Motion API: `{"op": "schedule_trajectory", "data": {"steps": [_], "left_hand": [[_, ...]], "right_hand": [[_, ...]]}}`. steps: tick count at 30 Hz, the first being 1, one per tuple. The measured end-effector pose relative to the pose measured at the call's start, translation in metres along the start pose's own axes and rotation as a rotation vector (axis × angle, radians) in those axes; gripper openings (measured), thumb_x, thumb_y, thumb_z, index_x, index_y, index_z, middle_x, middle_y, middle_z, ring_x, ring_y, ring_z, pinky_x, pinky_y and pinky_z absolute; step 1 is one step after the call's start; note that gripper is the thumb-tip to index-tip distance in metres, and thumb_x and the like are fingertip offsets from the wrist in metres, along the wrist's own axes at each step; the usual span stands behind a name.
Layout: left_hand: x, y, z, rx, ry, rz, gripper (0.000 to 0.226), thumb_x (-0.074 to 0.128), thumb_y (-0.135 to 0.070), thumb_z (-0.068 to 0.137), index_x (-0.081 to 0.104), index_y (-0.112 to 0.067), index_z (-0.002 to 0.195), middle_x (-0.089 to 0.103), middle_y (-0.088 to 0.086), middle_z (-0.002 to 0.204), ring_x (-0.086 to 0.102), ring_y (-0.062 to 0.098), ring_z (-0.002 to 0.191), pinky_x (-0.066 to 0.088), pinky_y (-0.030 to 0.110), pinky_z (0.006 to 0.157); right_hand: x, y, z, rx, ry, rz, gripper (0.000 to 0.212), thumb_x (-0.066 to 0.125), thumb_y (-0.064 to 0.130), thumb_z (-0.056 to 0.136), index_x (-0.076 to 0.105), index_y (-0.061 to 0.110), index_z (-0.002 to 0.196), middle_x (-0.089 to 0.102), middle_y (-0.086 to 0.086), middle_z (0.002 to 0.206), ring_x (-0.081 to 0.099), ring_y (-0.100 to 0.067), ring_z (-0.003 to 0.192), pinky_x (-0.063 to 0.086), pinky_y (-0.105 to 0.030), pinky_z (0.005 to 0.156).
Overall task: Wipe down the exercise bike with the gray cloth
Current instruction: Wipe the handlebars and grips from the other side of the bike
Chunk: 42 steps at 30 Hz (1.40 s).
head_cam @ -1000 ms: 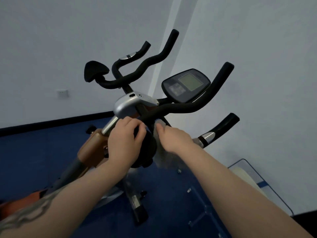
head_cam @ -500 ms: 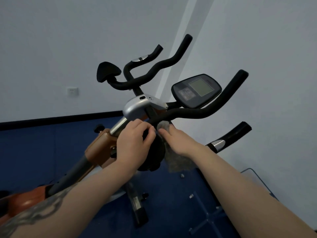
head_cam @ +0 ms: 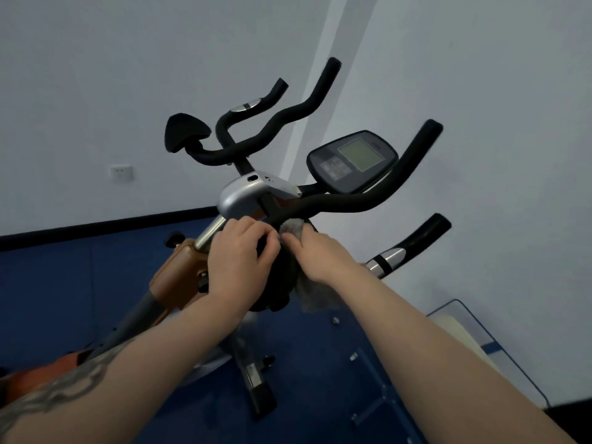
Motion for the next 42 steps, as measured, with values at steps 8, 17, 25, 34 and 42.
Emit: {"op": "schedule_trajectory", "data": {"steps": [8,17,25,34,42], "left_hand": [[0.014,-0.038,0.012,0.317,0.176,0.094,0.039,0.042,-0.038,0.092,0.068,-0.018,0.072,0.063,-0.006,0.072,0.058,0.017,0.072,0.038,0.034,0.077],[0.008,-0.018,0.009,0.17,0.005,-0.001,0.032,0.047,-0.032,0.091,0.062,-0.019,0.065,0.053,-0.011,0.062,0.05,0.012,0.06,0.044,0.036,0.064],[0.007,-0.019,0.008,0.179,0.039,-0.011,0.033,0.047,-0.032,0.091,0.062,-0.018,0.066,0.056,-0.009,0.063,0.052,0.015,0.061,0.043,0.036,0.064],[0.008,-0.018,0.008,0.181,0.053,0.004,0.028,0.05,-0.03,0.09,0.064,-0.021,0.068,0.061,-0.011,0.069,0.053,0.011,0.064,0.038,0.034,0.067],[0.011,-0.016,0.008,0.168,0.048,0.026,0.029,0.048,-0.033,0.089,0.063,-0.021,0.067,0.06,-0.012,0.068,0.052,0.011,0.063,0.041,0.036,0.063]], "right_hand": [[-0.031,-0.037,-0.074,-0.415,-0.301,-0.465,0.049,0.03,0.056,0.094,0.057,0.016,0.088,0.061,-0.002,0.076,0.059,-0.024,0.07,0.037,-0.035,0.065],[-0.054,-0.08,-0.075,-0.199,-0.719,-0.291,0.037,0.041,0.031,0.095,0.059,0.009,0.073,0.056,-0.002,0.07,0.053,-0.023,0.074,0.035,-0.046,0.107],[-0.045,-0.08,-0.077,-0.546,-0.687,-0.574,0.043,0.042,0.045,0.095,0.068,0.012,0.088,0.065,-0.003,0.086,0.062,-0.024,0.087,0.034,-0.044,0.109],[-0.109,-0.13,-0.065,-0.229,-0.824,-0.562,0.037,0.046,0.037,0.095,0.068,0.008,0.096,0.062,-0.007,0.098,0.057,-0.026,0.098,0.035,-0.044,0.11],[-0.091,-0.118,-0.048,0.391,-1.119,0.555,0.03,0.034,0.031,0.103,0.055,0.011,0.093,0.05,0.005,0.098,0.051,-0.015,0.089,0.041,-0.024,0.074]]}}
Point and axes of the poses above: each hand's wrist, its own z-axis towards the middle knuckle, its own x-axis out of the palm, y = z × x, the point moved 5 cm from there along z, towards the middle knuckle
